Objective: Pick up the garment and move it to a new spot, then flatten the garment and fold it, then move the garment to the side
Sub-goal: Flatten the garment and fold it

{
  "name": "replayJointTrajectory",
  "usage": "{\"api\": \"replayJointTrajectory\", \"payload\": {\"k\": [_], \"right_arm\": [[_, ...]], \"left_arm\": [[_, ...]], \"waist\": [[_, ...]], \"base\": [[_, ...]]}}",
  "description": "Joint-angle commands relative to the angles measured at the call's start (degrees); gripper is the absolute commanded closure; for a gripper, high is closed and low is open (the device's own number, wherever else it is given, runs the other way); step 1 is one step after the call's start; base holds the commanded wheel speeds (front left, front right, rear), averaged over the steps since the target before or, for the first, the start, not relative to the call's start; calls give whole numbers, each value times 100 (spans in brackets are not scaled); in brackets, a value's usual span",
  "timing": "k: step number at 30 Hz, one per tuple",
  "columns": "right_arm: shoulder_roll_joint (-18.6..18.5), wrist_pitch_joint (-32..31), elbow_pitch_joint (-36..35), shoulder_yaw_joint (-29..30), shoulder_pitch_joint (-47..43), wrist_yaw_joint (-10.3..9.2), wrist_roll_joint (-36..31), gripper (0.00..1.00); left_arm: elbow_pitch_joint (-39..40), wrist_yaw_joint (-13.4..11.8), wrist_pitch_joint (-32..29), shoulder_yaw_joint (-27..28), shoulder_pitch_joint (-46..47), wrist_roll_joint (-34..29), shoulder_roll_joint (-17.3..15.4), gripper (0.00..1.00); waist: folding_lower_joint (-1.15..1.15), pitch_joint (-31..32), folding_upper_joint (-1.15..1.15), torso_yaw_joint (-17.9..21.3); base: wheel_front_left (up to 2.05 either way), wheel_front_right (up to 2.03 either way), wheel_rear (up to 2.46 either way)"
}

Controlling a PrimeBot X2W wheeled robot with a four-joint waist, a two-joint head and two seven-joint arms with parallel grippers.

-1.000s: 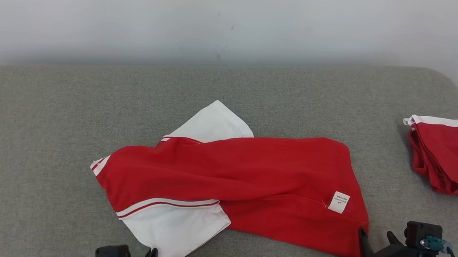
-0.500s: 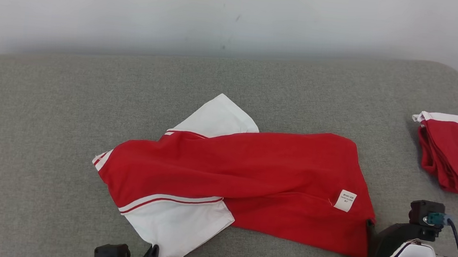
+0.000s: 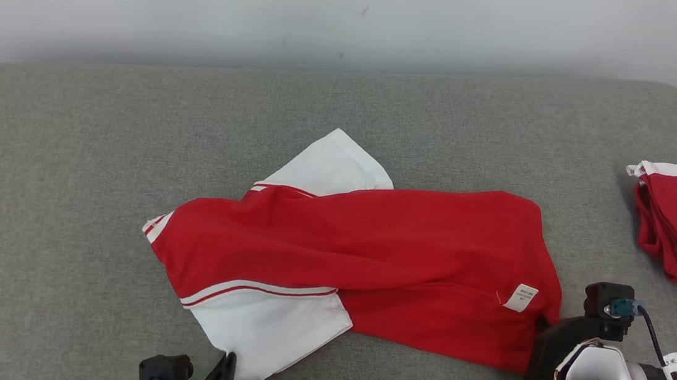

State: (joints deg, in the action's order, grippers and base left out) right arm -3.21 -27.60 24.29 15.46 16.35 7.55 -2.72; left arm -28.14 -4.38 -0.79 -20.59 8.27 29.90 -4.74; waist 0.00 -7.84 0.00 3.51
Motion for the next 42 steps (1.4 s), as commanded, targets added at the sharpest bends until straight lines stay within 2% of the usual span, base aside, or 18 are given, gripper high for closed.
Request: {"api": "replayJointTrajectory", "payload": {"k": [1, 5, 8, 14, 18, 23, 27, 32, 42], "right_arm": [[7, 45, 33, -17, 26, -15, 11, 100], [-3, 274, -148, 27, 16, -15, 134, 100], [6, 527, -413, 37, -7, -15, 346, 100], [29, 803, -1142, -103, -2, -15, 1474, 100], [31, 855, -1760, -208, 148, -15, 2104, 100], [38, 896, -2321, -354, 503, -15, 2579, 100], [-149, 800, -2614, -687, 956, -15, 2636, 100], [-399, 872, -2750, -904, 1454, -15, 2513, 100], [-853, 1112, -2808, -1141, 2056, -15, 2240, 100]], "left_arm": [[-139, -96, -23, 69, -26, -13, -141, 100], [-1, -80, 237, 144, 75, 42, -106, 100], [221, 37, 553, 318, 165, 277, -14, 100], [940, 336, 971, 741, 443, 1008, 106, 100], [1517, 440, 924, 952, 767, 1334, 90, 100], [2266, 467, 589, 1270, 1315, 1679, -121, 100], [2802, 381, 149, 1496, 2089, 1847, -418, 100], [3039, 294, -293, 1455, 2897, 1786, -671, 100], [3057, 130, -508, 1542, 4111, 1852, -670, 100]], "waist": [[0, -7, 0, -8], [0, 9, 0, -28], [0, 58, 0, -39], [0, 223, 0, -38], [0, 316, 0, 16], [0, 388, 0, 169], [0, 433, 0, 254], [0, 468, 0, 300], [0, 515, 0, 312]], "base": [[0, 0, 0], [0, 0, 0], [0, 0, 0], [0, 0, 0], [0, 0, 0], [0, 0, 0], [0, 0, 0], [0, 0, 0], [0, 0, 0]]}}
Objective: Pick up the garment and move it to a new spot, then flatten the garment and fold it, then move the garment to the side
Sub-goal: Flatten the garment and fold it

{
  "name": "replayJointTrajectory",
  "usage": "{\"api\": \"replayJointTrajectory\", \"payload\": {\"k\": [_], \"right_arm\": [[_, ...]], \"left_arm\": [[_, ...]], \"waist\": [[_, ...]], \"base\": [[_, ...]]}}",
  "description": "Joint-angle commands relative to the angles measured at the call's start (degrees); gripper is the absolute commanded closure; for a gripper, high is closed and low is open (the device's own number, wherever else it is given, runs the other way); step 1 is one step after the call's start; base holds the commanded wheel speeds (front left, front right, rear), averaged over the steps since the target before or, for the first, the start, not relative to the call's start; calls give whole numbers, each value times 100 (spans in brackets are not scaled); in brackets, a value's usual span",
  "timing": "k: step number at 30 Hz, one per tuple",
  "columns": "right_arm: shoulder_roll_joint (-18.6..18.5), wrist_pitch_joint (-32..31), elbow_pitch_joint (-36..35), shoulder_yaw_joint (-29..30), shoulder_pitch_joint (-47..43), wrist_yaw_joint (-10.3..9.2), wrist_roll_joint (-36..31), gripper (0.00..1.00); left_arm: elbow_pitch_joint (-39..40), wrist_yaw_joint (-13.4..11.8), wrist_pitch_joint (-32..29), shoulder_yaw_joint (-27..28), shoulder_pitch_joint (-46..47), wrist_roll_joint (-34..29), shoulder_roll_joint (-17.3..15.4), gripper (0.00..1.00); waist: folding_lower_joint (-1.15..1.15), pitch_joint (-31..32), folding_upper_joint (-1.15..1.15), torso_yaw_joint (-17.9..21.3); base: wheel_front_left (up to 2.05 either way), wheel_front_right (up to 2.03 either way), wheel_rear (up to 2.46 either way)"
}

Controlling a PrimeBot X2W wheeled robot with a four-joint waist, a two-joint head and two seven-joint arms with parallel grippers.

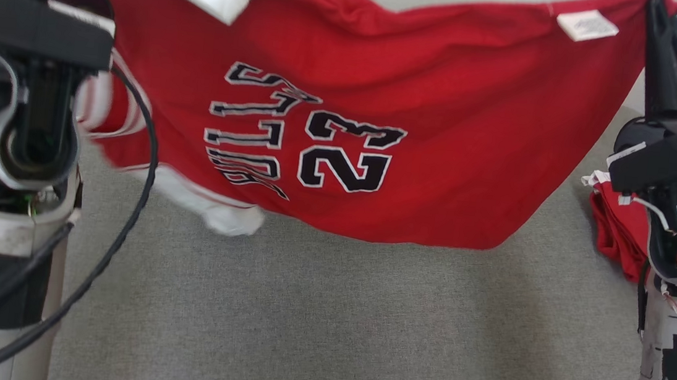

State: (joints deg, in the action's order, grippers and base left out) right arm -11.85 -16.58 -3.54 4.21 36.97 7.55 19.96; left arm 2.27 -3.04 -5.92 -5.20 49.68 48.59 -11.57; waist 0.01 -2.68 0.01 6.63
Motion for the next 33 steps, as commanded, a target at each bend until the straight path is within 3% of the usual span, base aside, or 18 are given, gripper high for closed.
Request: {"api": "replayJointTrajectory", "payload": {"k": [1, 10, 22, 33], "right_arm": [[-25, 13, -20, -13, 40, -15, -59, 100], [-189, -69, -95, -115, 221, -15, -24, 100], [-261, 225, 643, -513, 669, -15, -142, 100], [-7, 1143, 2119, -718, 2048, -15, -472, 100]], "left_arm": [[-5, -7, -17, 9, 75, 9, 29, 100], [-225, -85, -177, 38, 432, 260, 112, 100], [-805, -65, 5, 29, 642, 149, 136, 100], [-1736, 495, 1267, 5, 1501, -349, 146, 100]], "waist": [[-1, 8, -1, 4], [-1, 35, -1, 76], [-1, -435, -1, 182], [-1, -1050, -1, 255]], "base": [[0, 0, 0], [0, 0, 0], [0, 0, 0], [0, 0, 0]]}}
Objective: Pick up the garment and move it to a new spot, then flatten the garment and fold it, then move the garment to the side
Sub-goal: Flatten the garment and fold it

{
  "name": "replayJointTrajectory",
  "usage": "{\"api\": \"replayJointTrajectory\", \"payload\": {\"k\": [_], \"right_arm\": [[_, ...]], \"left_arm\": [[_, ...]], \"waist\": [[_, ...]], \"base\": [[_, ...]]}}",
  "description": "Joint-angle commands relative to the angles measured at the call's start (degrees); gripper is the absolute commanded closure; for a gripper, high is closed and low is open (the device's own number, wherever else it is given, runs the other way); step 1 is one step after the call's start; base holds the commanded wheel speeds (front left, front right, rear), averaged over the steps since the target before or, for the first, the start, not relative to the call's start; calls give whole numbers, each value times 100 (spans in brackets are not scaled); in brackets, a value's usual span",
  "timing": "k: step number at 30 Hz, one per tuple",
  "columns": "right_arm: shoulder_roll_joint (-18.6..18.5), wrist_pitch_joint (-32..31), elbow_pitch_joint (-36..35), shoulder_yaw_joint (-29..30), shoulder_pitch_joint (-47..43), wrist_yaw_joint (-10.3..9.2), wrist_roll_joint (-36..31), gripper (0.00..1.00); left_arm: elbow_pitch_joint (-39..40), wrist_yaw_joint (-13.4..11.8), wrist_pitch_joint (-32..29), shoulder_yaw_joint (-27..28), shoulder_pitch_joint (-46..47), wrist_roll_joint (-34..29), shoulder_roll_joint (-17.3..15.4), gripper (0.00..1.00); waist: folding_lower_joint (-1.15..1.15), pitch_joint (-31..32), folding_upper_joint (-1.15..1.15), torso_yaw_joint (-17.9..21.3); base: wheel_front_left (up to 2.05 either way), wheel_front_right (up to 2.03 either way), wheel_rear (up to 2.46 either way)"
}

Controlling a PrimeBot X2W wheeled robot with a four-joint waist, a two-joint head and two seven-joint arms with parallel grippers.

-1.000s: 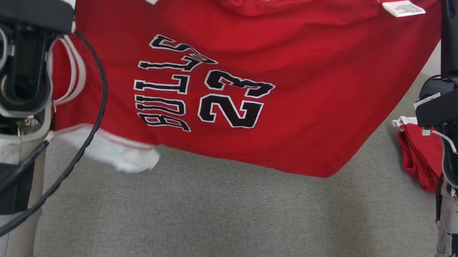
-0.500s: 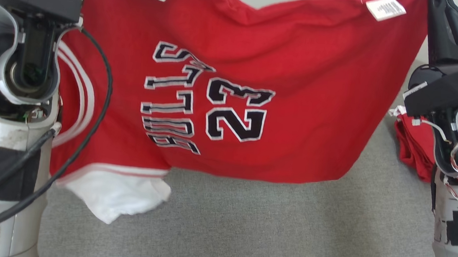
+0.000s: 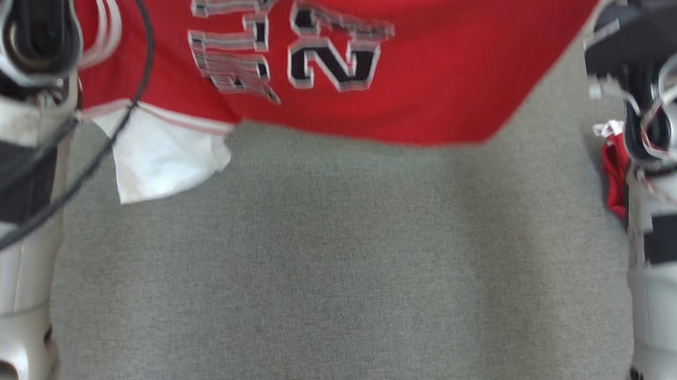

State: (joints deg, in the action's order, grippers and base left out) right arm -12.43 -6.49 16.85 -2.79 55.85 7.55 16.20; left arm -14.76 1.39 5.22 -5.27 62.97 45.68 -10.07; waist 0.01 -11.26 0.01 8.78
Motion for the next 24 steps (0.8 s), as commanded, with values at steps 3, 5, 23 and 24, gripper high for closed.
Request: {"api": "replayJointTrajectory", "payload": {"k": [3, 5, 23, 24], "right_arm": [[156, 629, 547, -13, 510, -15, -353, 100], [227, 966, 865, 22, 746, -15, -513, 100], [-81, 2155, 2160, -96, 824, -15, -1378, 100], [-145, 2155, 2183, -152, 745, -15, -1347, 100]], "left_arm": [[-342, 188, 631, -7, 392, -299, -17, 100], [-503, 281, 837, -5, 566, -478, -51, 100], [-100, 606, 997, -316, -420, -447, 274, 100], [-136, 605, 997, -454, -555, -359, 211, 100]], "waist": [[-1, -338, -1, 57], [-1, -420, -1, 69], [-1, -666, -1, -147], [-1, -622, -1, -178]], "base": [[0, 0, 0], [0, 0, 0], [0, 0, 0], [0, 0, 0]]}}
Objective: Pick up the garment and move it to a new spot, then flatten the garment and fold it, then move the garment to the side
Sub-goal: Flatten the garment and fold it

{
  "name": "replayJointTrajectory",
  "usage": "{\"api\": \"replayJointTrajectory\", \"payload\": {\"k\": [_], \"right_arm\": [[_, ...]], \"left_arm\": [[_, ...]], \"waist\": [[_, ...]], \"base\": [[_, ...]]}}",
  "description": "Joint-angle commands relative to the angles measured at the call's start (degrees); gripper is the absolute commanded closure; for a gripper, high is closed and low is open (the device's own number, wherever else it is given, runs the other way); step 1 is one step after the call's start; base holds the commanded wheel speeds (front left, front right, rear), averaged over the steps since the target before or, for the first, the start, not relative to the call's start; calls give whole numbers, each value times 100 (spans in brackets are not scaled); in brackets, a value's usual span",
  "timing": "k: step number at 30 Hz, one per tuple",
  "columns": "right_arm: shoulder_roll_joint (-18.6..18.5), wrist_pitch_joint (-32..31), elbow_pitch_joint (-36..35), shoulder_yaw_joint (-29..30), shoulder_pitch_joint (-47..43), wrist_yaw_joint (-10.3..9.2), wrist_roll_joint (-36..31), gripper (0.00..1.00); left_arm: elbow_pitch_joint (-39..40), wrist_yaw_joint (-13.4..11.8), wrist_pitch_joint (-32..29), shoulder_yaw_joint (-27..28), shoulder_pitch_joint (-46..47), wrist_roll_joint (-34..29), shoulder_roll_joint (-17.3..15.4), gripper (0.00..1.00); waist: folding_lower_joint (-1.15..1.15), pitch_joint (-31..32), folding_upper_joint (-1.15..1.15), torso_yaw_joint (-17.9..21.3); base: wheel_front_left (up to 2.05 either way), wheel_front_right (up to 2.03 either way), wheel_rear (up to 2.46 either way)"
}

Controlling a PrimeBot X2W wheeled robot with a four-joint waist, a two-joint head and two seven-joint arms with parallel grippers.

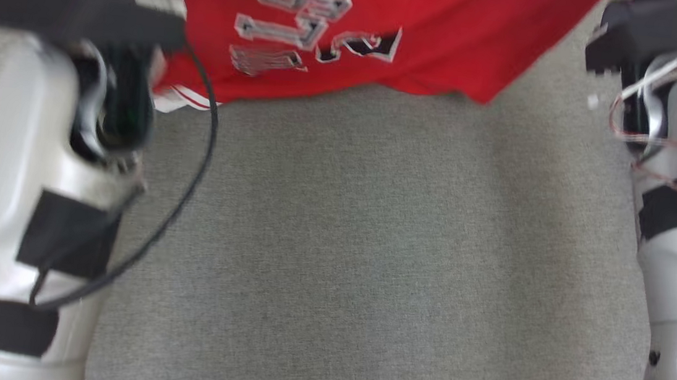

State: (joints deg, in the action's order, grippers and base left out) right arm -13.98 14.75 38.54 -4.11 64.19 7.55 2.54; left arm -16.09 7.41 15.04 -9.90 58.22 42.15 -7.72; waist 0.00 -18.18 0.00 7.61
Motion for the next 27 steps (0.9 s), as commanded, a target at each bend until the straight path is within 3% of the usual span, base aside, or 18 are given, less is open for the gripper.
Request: {"api": "replayJointTrajectory", "payload": {"k": [1, 7, 16, 21, 27], "right_arm": [[-32, -30, 40, -100, -177, -15, 83, 100], [-449, -716, -340, -513, -1014, -15, 778, 100], [-1073, -2391, -1904, -498, -2836, -15, 1857, 100], [-1007, -3531, -2812, 100, -4179, -15, 2258, 100], [-648, -4240, -3486, 623, -5253, -15, 2297, 100]], "left_arm": [[7, 4, 16, -69, -184, 140, -63, 100], [365, 5, -413, -343, -1212, 1027, -250, 100], [1576, -275, -1169, -198, -3335, 2076, -391, 100], [2127, -508, -1568, -274, -4641, 2569, -439, 100], [2578, -628, -1956, -229, -5709, 3196, -539, 100]], "waist": [[0, 114, 0, -88], [0, 487, 0, -244], [0, 945, 0, -370], [0, 1095, 0, -447], [0, 1155, 0, -547]], "base": [[0, 0, 0], [0, 0, 0], [0, 0, 0], [0, 0, 0], [0, 0, 0]]}}
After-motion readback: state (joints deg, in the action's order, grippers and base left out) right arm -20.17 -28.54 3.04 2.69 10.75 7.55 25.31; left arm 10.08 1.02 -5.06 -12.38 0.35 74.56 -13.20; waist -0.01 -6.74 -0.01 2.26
